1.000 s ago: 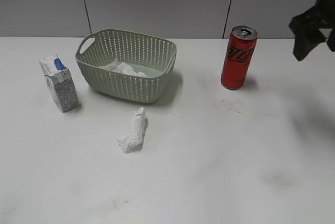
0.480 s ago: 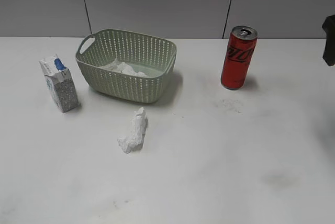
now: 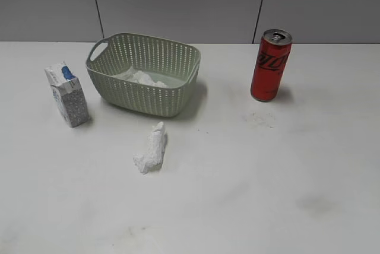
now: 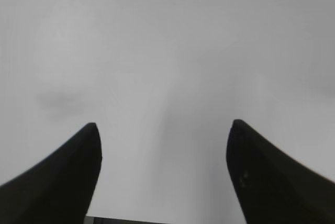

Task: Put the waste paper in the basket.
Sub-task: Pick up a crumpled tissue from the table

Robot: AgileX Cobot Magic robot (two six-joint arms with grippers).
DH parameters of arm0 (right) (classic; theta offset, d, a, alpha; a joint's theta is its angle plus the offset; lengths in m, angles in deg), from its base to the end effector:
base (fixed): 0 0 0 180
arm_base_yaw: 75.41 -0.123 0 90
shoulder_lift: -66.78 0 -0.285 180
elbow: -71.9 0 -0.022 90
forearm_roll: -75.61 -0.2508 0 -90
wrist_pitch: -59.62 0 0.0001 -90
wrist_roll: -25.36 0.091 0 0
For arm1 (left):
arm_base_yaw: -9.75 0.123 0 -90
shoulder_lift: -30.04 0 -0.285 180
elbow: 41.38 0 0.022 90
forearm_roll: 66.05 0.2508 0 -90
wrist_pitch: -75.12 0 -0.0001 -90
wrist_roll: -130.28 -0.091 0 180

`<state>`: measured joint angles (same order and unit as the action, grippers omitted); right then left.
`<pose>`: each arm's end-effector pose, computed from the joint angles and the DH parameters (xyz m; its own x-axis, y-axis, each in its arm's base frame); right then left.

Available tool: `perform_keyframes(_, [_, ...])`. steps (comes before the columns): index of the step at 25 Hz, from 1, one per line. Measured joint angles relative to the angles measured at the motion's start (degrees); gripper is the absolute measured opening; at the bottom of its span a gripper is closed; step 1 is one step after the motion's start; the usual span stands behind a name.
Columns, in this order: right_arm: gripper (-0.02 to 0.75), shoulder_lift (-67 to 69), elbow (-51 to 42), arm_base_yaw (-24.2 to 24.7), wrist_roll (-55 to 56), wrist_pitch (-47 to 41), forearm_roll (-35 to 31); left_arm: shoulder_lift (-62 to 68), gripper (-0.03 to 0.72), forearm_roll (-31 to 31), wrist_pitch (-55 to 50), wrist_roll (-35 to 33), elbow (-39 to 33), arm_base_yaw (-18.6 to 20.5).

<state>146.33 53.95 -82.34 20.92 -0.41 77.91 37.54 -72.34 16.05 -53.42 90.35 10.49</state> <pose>0.2332 0.0252 0.3083 -0.9024 -0.2077 -0.3776 -0.1962 0.9781 -0.0692 -0.0052 -0.0086 0.2815 -0.4170 0.0026 -0.9089 0.0759 0.9966 -0.0320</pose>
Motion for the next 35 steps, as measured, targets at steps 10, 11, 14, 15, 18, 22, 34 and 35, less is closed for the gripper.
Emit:
perform_keyframes(10, [0.561, -21.8, -19.3, 0.0, -0.1, 6.5, -2.3, 16.0, 0.612, -8.6, 8.4, -2.0, 2.3, 0.0])
perform_keyframes(11, [0.561, -23.8, -21.2, 0.0, -0.1, 7.1, -2.3, 18.5, 0.612, -9.6, 8.9, -3.9, 2.8, 0.0])
perform_keyframes(14, [0.561, -29.5, -25.9, 0.0, -0.1, 7.6, -2.3, 27.2, 0.609, -13.0, 10.8, -8.3, 4.8, -1.5])
perform_keyframes(15, [0.561, -31.7, -27.3, 0.0, -0.1, 7.6, -2.3, 29.4, 0.607, -13.6, 11.5, -9.5, 5.5, -2.8])
perform_keyframes(18, [0.561, -37.7, -30.8, 0.0, -0.1, 7.6, -2.3, 37.0, 0.603, -14.2, 12.1, -12.1, 8.0, -7.7])
perform_keyframes(22, [0.561, -45.4, -33.9, 0.0, -0.1, 7.2, -2.3, 47.6, 0.596, -14.4, 12.2, -13.8, 12.1, -13.3])
perform_keyframes(34, [0.561, -64.0, -35.0, 0.0, -0.1, 6.5, -2.3, 80.2, 0.594, -14.3, 12.8, -17.0, 28.0, -27.8])
perform_keyframes(35, [0.561, -65.3, -35.0, 0.0, -0.1, 6.5, -2.3, 82.6, 0.594, -14.3, 13.4, -16.8, 29.3, -28.8])
